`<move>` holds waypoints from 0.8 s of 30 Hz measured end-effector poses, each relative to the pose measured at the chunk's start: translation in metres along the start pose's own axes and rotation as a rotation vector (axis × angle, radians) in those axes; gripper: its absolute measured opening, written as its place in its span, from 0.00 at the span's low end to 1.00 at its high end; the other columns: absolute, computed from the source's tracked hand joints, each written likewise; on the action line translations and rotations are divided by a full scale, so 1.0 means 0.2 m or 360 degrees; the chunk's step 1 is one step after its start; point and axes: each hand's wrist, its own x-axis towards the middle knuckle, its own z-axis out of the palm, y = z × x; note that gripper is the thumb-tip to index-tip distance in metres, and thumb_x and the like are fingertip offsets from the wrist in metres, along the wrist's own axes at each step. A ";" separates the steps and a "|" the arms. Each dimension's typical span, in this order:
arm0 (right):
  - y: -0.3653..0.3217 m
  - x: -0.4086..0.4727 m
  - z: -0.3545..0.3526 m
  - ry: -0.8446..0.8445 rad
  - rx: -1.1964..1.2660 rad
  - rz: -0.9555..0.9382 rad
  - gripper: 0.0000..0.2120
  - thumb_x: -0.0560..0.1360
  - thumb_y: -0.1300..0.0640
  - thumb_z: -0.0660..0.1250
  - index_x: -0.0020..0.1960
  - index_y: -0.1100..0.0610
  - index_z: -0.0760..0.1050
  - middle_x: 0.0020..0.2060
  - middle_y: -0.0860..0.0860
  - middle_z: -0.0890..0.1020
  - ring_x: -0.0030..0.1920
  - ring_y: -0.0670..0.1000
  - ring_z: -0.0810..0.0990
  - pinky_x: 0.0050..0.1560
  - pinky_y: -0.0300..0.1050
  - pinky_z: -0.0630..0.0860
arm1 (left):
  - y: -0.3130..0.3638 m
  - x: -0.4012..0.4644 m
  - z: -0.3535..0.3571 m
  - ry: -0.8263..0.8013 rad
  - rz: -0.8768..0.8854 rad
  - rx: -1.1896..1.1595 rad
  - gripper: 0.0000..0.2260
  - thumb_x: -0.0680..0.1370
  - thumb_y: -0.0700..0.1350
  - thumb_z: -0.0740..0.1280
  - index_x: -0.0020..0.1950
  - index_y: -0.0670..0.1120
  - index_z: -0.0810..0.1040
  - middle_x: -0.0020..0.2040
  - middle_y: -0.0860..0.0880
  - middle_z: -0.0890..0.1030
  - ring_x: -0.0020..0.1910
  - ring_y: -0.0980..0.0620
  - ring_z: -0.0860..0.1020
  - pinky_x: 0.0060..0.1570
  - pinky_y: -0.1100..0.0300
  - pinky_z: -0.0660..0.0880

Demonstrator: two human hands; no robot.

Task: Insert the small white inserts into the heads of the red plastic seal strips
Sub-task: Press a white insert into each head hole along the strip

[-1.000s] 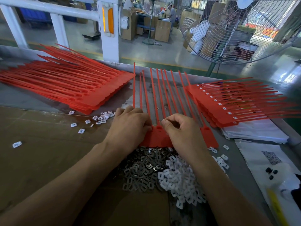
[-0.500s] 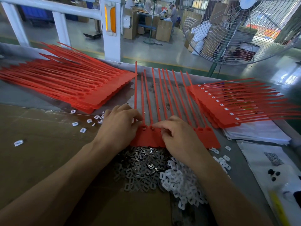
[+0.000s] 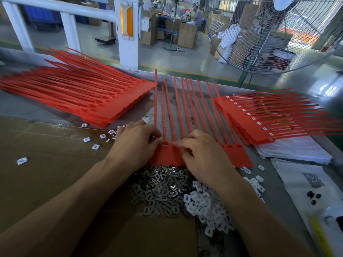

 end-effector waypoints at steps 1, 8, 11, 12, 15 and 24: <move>0.00 0.00 0.00 0.0005 -0.0016 -0.0007 0.16 0.83 0.54 0.63 0.66 0.43 0.81 0.55 0.46 0.78 0.58 0.48 0.76 0.60 0.50 0.76 | 0.00 0.00 0.00 -0.0005 -0.0002 0.0001 0.07 0.78 0.55 0.69 0.54 0.57 0.82 0.52 0.54 0.78 0.58 0.49 0.75 0.65 0.46 0.66; 0.01 0.06 -0.02 -0.0037 -0.0107 -0.0075 0.12 0.83 0.53 0.65 0.61 0.43 0.83 0.53 0.46 0.76 0.54 0.47 0.77 0.52 0.47 0.77 | 0.00 0.00 0.00 -0.0012 0.0013 0.0002 0.08 0.78 0.55 0.69 0.55 0.57 0.82 0.52 0.54 0.78 0.58 0.49 0.74 0.65 0.46 0.66; 0.03 0.07 -0.05 -0.0103 -0.0146 -0.0138 0.14 0.82 0.54 0.65 0.63 0.42 0.82 0.52 0.46 0.77 0.54 0.48 0.77 0.52 0.51 0.78 | -0.01 0.01 0.00 -0.0008 0.0012 -0.0035 0.07 0.78 0.54 0.69 0.55 0.57 0.83 0.51 0.54 0.78 0.57 0.50 0.75 0.64 0.48 0.66; 0.04 0.07 -0.05 -0.0116 -0.0137 -0.0147 0.14 0.82 0.54 0.65 0.63 0.41 0.82 0.51 0.46 0.77 0.54 0.48 0.77 0.53 0.52 0.78 | -0.01 0.01 0.00 -0.0003 0.0015 -0.0037 0.07 0.78 0.54 0.70 0.54 0.57 0.83 0.51 0.54 0.78 0.57 0.50 0.75 0.63 0.48 0.66; 0.05 0.07 -0.03 -0.0079 -0.0075 -0.0151 0.13 0.82 0.54 0.66 0.62 0.43 0.83 0.49 0.45 0.78 0.52 0.47 0.77 0.53 0.53 0.78 | -0.01 0.01 0.01 0.0007 0.0018 -0.0050 0.07 0.77 0.54 0.70 0.54 0.57 0.83 0.51 0.54 0.78 0.57 0.50 0.75 0.63 0.48 0.67; 0.08 0.05 -0.01 0.0059 0.0312 0.0006 0.10 0.81 0.58 0.69 0.57 0.46 0.86 0.50 0.41 0.82 0.51 0.41 0.80 0.57 0.44 0.78 | -0.02 0.01 0.01 0.0010 0.0014 -0.0061 0.07 0.77 0.55 0.70 0.53 0.57 0.83 0.50 0.54 0.78 0.56 0.50 0.75 0.63 0.48 0.66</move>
